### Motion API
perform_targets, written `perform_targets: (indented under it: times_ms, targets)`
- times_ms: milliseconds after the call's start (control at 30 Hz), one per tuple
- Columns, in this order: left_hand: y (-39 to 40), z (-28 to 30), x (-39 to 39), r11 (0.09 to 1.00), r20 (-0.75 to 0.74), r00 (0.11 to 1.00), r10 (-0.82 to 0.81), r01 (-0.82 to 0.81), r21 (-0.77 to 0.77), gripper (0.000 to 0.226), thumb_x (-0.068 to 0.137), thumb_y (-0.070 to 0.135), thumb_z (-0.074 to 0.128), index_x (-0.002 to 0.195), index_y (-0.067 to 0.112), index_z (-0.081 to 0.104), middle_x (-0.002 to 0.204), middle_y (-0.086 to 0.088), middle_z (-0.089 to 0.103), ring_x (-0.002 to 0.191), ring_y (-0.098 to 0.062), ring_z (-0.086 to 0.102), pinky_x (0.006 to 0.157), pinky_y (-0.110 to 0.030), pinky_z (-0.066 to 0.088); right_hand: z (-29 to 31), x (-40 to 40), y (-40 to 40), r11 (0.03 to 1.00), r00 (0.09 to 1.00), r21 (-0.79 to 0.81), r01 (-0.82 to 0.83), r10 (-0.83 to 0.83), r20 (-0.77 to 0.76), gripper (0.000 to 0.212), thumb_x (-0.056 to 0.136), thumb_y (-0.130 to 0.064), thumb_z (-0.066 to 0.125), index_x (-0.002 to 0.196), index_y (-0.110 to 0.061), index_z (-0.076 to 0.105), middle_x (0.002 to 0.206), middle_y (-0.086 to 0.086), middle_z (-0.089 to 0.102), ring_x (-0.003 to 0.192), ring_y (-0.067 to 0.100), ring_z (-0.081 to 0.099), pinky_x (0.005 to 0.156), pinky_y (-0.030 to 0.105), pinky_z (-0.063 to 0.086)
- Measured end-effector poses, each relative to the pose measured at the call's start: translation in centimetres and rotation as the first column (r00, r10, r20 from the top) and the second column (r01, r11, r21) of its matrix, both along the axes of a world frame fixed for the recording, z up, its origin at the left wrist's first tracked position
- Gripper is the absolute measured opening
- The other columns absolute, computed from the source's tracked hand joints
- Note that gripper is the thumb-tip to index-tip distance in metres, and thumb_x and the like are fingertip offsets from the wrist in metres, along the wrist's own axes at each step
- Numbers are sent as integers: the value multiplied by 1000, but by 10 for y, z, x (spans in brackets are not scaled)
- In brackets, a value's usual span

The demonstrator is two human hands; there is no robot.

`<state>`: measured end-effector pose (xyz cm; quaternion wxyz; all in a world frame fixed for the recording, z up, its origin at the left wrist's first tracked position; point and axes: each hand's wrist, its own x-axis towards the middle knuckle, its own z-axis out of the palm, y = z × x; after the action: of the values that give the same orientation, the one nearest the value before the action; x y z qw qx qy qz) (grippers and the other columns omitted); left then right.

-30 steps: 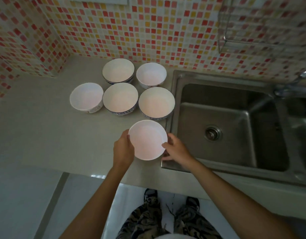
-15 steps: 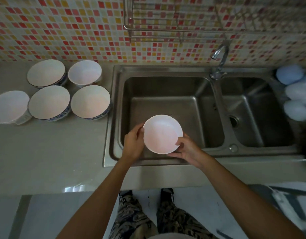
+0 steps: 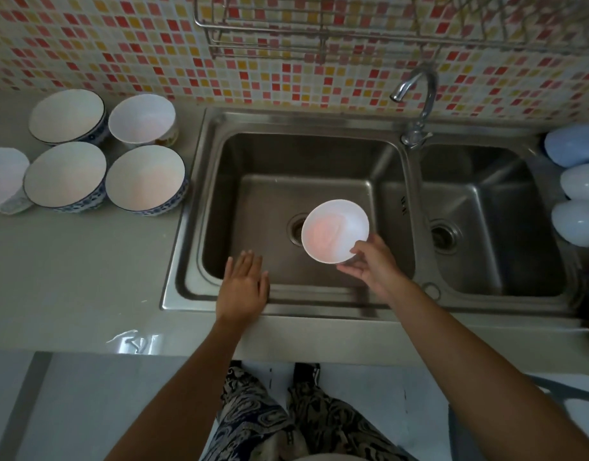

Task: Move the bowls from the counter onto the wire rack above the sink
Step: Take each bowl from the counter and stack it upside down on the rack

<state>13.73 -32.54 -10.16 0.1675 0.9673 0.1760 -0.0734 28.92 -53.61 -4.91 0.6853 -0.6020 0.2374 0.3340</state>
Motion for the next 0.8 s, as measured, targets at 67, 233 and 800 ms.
perform_targets:
  times_ms: [67,233,800]
  targets:
    - [-1,-2,2,1000,-18,1000,19,-19,0,66,93,44,12,140,9,42,148,-14,39,143,-24,26,120,-40,8,-4,6,0,999,1000,-30,10,-10,-3,55,84,6,52,134,-13,47,125,14,50,106,36,58,70,41,59]
    - [-1,-4,3,997,-39,998,51,-53,-59,76,87,51,7,143,9,36,152,-15,32,145,-24,20,118,-35,3,-16,17,0,991,998,-131,-33,38,42,48,82,4,63,129,-3,53,126,15,53,113,31,56,76,36,58]
    - [-3,-3,4,998,-74,997,33,-37,-56,82,85,60,4,145,10,32,154,-14,28,146,-23,17,120,-36,6,-23,27,2,861,907,-505,-57,257,335,84,62,-1,83,135,-11,42,126,4,48,110,20,50,87,32,54]
